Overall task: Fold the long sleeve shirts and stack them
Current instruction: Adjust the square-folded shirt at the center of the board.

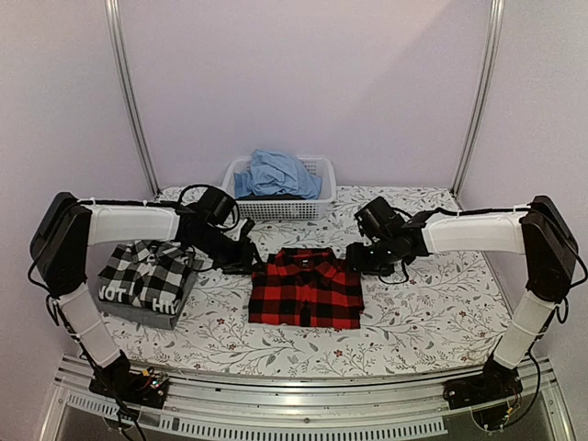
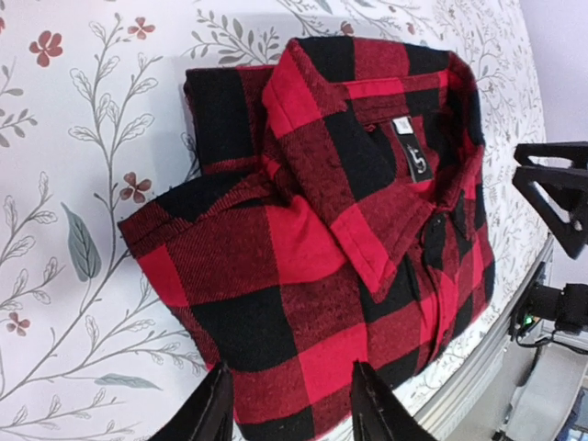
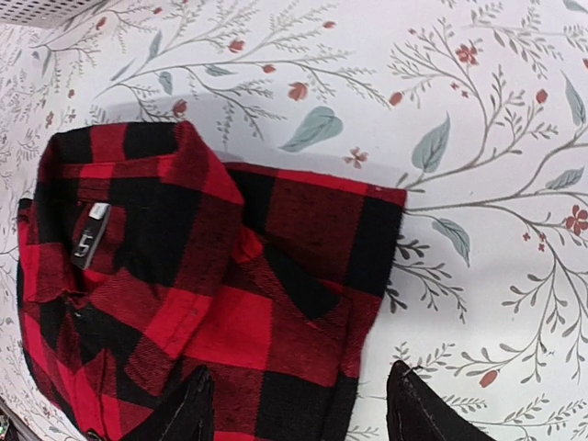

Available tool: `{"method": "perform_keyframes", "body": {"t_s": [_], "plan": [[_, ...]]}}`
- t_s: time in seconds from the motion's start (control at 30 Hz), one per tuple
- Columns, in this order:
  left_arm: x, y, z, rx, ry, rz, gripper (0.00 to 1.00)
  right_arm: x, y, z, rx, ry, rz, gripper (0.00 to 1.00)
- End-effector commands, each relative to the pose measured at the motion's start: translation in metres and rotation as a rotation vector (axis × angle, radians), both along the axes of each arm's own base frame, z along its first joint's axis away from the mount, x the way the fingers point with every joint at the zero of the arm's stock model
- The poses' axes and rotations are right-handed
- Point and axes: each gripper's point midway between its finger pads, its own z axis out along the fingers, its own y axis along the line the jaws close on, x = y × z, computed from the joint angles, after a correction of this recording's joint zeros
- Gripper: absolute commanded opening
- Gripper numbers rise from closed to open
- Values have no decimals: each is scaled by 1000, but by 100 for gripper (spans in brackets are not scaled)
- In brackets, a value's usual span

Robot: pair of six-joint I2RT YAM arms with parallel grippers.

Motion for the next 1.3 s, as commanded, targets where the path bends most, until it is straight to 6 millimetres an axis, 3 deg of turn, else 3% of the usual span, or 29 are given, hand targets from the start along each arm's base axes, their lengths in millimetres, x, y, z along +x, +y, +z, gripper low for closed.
{"method": "perform_keyframes", "body": {"t_s": [0.0, 0.23, 0.43, 0.8, 0.93, 1.03, 1.27], "plan": [[24, 3, -9, 44, -46, 39, 44, 14, 24, 34, 14, -95, 29, 63], [57, 8, -22, 108, -92, 77, 48, 43, 44, 28, -35, -122, 56, 62], [71, -15, -7, 46, -145, 14, 52, 67, 65, 21, -60, -142, 99, 62], [89, -43, -34, 187, -141, 2, 53, 80, 53, -8, -163, -117, 20, 54], [89, -48, -41, 211, -133, 2, 46, 79, 58, -15, -147, -103, 30, 49], [88, -53, -40, 208, -138, -1, 31, 79, 60, -16, -145, -100, 31, 37], [87, -66, -13, 187, -199, -12, 2, 77, 57, 10, -142, -138, 6, 7]]}}
